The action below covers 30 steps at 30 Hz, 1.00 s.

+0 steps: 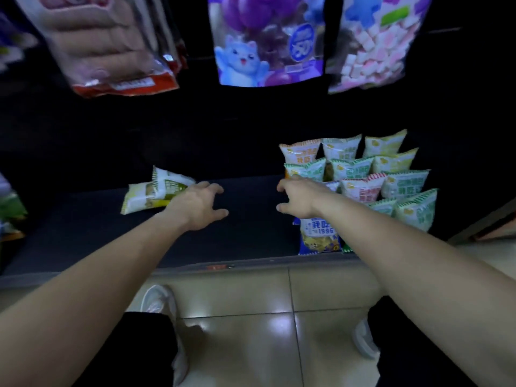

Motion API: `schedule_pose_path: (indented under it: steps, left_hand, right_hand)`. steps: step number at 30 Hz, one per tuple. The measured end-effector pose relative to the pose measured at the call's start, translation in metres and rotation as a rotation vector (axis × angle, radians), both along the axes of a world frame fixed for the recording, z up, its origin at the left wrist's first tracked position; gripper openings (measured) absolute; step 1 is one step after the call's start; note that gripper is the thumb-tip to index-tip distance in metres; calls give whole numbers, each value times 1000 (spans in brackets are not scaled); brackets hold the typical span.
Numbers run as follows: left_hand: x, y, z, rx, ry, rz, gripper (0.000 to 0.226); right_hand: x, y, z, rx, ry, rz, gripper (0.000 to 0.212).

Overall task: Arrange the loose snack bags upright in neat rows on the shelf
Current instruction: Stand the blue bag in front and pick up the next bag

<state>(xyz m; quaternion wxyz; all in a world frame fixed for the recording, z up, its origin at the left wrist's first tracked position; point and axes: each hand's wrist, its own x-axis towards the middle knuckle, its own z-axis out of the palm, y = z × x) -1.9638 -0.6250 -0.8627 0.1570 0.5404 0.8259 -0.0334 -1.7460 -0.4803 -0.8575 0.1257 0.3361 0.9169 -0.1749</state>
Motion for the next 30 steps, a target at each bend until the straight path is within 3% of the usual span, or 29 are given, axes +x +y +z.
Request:
schedule_pose_path:
  steps: [9,19,23,27,30]
  left_hand:
    - [-131,-64,-7,-40,-23,217,70]
    - [-240,-78,-76,84,-70,361,65]
    - [-252,-68,-112,174,-120,417,60]
    - [-260,-64,-139,272,-185,520,55]
    - [-268,-68,-147,288,-181,554,56]
  right_hand:
    - [-143,-35,-40,-66,10,62,64]
    - [-303,-43,-154,-165,170,13,60]
    - [-340,-41,-185,-88,382,-27,78]
    - [-369,-45,-206,-43,401,-23,95]
    - [-385,-46,-212,-33,428,-79,95]
